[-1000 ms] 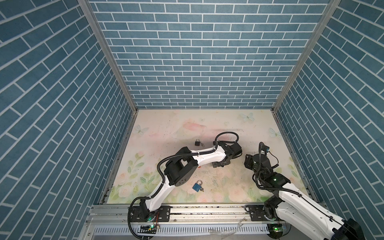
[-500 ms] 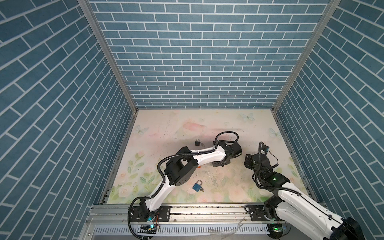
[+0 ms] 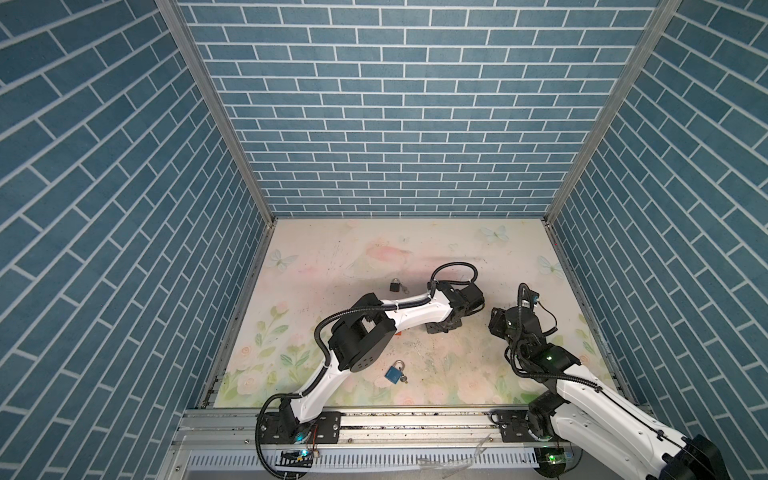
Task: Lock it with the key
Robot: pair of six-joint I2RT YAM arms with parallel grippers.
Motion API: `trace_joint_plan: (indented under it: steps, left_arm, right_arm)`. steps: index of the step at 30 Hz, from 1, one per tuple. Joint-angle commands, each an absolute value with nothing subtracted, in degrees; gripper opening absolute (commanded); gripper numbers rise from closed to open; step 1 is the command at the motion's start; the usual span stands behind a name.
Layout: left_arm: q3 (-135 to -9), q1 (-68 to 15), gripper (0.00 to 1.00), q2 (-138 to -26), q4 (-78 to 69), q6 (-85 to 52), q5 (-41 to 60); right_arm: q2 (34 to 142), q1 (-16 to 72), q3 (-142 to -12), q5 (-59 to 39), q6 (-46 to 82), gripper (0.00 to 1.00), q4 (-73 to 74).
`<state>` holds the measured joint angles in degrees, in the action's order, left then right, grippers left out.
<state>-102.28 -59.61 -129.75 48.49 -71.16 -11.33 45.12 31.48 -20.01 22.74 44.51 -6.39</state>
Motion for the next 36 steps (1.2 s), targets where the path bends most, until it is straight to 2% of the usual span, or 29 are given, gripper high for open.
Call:
trace_joint_plan:
  steps: [1,5,12,17,20,25,29,33,36]
  left_arm:
    - [-102.0,-59.8,0.33,-131.6,48.2,-71.6,-9.7]
    - [-101.6,-59.8,0.30,-131.3,48.0,-71.6,-9.5]
    - [-100.2,-59.9,0.14,-129.9,46.9,-70.9,-9.3]
    - [-98.5,-59.9,0.02,-126.0,43.2,-66.4,-13.2]
    - [-94.9,-59.9,0.00,-120.8,36.4,-57.9,-16.8]
    - [-84.0,-59.4,0.00,-109.2,20.5,-34.5,-16.3]
    - [-70.5,-57.4,0.00,-97.6,8.1,-18.9,-10.0]
    - [-56.7,-52.8,0.00,-84.4,-3.5,-6.4,1.7]
    - [-48.5,-50.8,0.00,-75.5,-9.3,2.1,6.0]
  right_arm:
    - [44.8,31.2,-22.0,24.1,43.6,0.53,-6.5]
    - [45.0,31.2,-22.3,24.2,43.4,0.53,-6.5]
    - [45.2,31.1,-23.7,24.3,43.1,0.53,-7.0]
    - [44.9,31.1,-26.4,24.7,42.2,0.53,-9.6]
    - [43.9,31.0,-29.1,25.1,40.9,0.53,-12.0]
    - [41.1,30.8,-35.0,23.7,38.3,0.53,-16.1]
    - [40.1,30.5,-40.0,15.3,33.6,0.53,-19.5]
    - [39.1,30.3,-43.7,1.4,29.6,0.54,-22.1]
    - [38.7,30.1,-44.8,-8.1,30.2,0.54,-22.5]
